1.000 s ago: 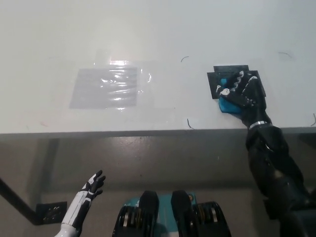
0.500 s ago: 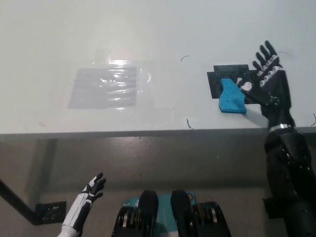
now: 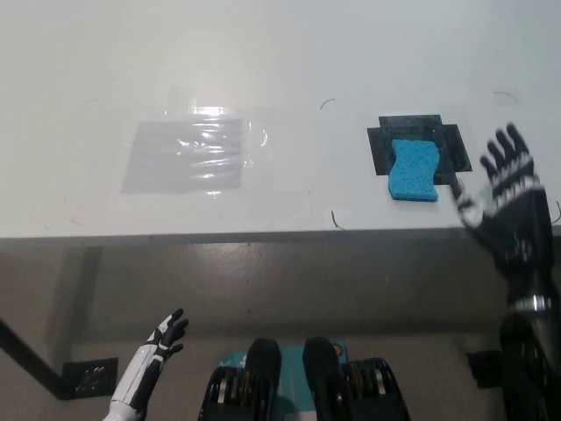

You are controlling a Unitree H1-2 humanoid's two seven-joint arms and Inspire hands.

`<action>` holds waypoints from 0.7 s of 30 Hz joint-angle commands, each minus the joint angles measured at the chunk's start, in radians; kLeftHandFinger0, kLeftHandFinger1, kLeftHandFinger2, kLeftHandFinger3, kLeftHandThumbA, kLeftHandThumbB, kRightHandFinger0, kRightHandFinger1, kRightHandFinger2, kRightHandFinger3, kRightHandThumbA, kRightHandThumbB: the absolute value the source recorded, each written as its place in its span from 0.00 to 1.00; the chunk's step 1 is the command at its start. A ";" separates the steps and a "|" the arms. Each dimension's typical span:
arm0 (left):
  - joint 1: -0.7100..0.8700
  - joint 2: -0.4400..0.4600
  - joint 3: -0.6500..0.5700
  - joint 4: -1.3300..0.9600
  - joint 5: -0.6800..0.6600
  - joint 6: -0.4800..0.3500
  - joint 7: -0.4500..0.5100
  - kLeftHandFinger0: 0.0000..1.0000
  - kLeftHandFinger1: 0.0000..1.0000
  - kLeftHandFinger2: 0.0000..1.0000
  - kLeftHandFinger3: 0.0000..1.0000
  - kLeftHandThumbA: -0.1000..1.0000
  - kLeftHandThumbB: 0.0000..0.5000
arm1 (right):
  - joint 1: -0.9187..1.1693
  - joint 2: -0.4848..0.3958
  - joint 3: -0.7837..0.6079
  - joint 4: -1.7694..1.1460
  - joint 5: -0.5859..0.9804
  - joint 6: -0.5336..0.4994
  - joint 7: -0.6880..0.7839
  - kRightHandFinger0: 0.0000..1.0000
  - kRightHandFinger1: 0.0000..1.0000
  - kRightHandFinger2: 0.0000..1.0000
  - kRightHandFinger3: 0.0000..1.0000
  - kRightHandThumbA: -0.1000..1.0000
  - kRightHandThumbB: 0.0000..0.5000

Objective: A soft sponge is kept on the balc marked spot on the table infront of the robot and it uses its right hand fist to press down on it and drrags it across the table in a back and forth manner twice to clean it

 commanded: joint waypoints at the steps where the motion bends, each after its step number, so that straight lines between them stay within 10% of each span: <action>1: -0.031 0.034 0.004 -0.027 -0.003 -0.028 -0.018 1.00 1.00 1.00 1.00 1.00 0.99 | 0.373 -0.001 0.384 -0.911 0.039 -0.154 0.180 1.00 1.00 1.00 1.00 1.00 0.81; 21: -0.047 0.028 0.006 -0.015 -0.011 -0.047 -0.023 1.00 1.00 1.00 1.00 1.00 0.96 | 0.253 -0.014 0.191 0.021 0.004 -0.069 0.134 1.00 1.00 1.00 1.00 1.00 0.68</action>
